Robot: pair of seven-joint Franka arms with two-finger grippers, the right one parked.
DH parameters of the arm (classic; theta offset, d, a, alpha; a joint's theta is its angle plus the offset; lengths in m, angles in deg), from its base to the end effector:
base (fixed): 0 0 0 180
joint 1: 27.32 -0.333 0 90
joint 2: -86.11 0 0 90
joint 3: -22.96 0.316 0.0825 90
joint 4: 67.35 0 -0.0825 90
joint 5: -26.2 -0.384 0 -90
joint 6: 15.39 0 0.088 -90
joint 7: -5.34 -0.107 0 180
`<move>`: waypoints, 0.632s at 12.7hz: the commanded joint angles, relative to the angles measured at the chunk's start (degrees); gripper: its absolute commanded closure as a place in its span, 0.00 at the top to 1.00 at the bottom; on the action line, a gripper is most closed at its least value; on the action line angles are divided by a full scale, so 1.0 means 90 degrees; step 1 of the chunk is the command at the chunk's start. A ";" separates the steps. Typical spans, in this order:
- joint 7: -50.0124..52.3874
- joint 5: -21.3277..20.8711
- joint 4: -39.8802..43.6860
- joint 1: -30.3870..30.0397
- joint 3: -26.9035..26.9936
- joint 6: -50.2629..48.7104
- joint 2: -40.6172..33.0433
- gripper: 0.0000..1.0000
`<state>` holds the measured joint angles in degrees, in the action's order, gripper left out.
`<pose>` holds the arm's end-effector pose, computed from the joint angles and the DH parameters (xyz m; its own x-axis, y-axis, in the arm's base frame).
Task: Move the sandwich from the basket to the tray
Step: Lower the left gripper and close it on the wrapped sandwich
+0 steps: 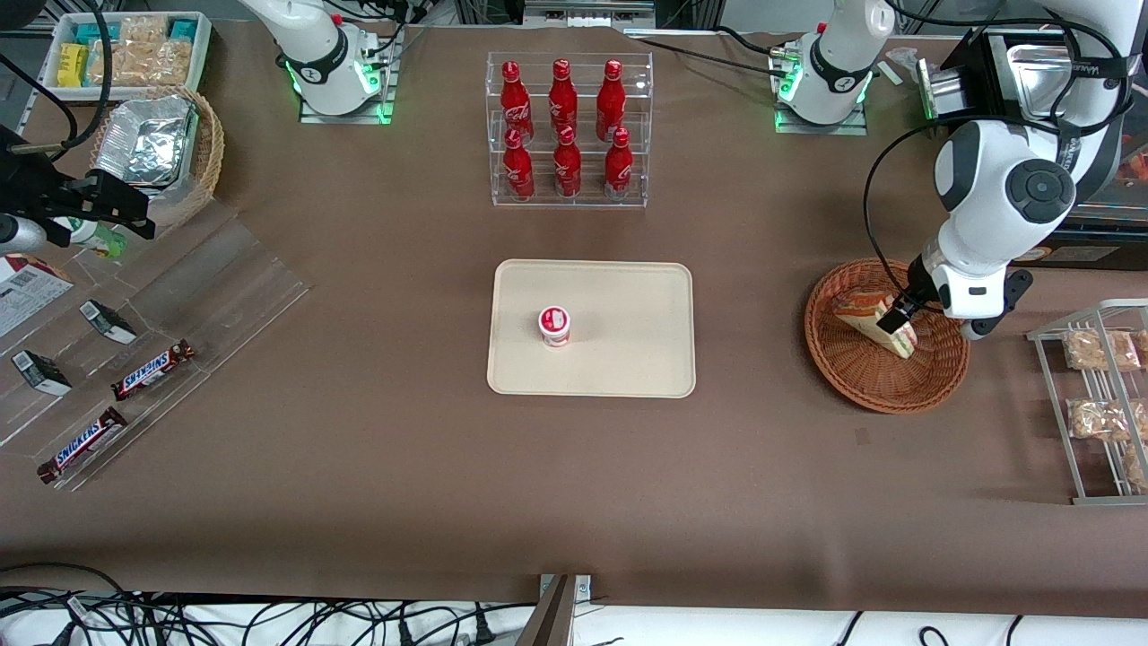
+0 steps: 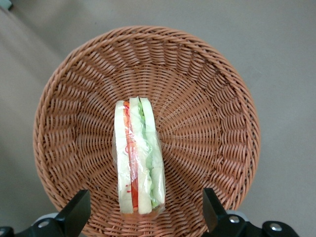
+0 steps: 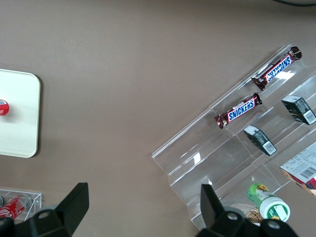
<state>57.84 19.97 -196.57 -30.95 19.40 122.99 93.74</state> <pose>0.5374 0.0013 0.3071 0.6681 0.7410 0.0674 0.7435 -0.6684 -0.0207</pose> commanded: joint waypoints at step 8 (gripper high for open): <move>0.0446 -0.0187 -0.0671 -0.0152 -0.0005 0.1382 0.0509 1.00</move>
<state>60.63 19.97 -200.84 -31.46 19.42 132.82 98.26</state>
